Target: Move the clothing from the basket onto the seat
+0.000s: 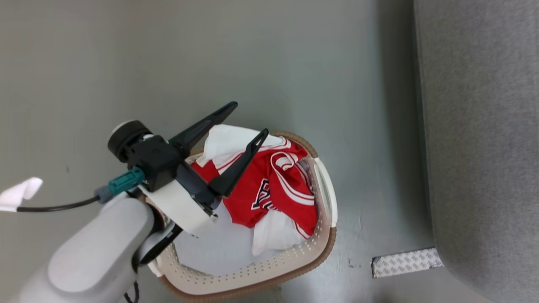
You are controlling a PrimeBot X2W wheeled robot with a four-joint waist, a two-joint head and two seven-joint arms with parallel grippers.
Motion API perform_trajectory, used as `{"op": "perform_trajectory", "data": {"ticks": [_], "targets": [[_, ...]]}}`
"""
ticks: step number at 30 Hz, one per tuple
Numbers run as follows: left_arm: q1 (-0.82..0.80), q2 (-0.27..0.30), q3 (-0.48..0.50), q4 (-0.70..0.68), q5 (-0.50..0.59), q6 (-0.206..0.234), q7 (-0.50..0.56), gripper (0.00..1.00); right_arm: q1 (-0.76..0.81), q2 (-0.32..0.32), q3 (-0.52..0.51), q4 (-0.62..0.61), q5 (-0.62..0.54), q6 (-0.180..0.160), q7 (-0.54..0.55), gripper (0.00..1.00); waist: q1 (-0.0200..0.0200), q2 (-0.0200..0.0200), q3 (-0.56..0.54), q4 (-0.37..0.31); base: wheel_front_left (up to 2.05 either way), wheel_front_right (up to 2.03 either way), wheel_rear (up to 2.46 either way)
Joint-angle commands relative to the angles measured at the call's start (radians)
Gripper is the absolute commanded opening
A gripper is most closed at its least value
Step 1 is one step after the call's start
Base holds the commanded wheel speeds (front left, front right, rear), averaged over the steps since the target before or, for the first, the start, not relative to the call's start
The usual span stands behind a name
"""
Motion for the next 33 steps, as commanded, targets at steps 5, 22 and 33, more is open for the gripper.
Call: {"op": "perform_trajectory", "data": {"ticks": [5,22,33], "targets": [[0.039,-0.028,0.001,0.045,-0.021,0.005,-0.014,1.00,0.057,0.004,0.048,0.032,-0.035,-0.003,0.068,1.00,-0.0001,0.0000,-0.117,-0.014,0.00,0.00,0.00],[0.256,-0.129,0.107,0.169,-0.067,0.054,-0.025,1.00,0.401,-0.141,0.426,-0.293,0.294,-0.003,0.258,1.00,-0.0001,0.0000,-0.551,-0.032,0.00,0.00,0.00],[0.387,-0.155,0.322,0.184,-0.046,0.106,-0.025,1.00,0.565,-0.119,0.552,-0.586,0.500,-0.003,0.094,1.00,-0.0001,0.0000,-0.726,0.048,0.00,0.00,0.00]]}}
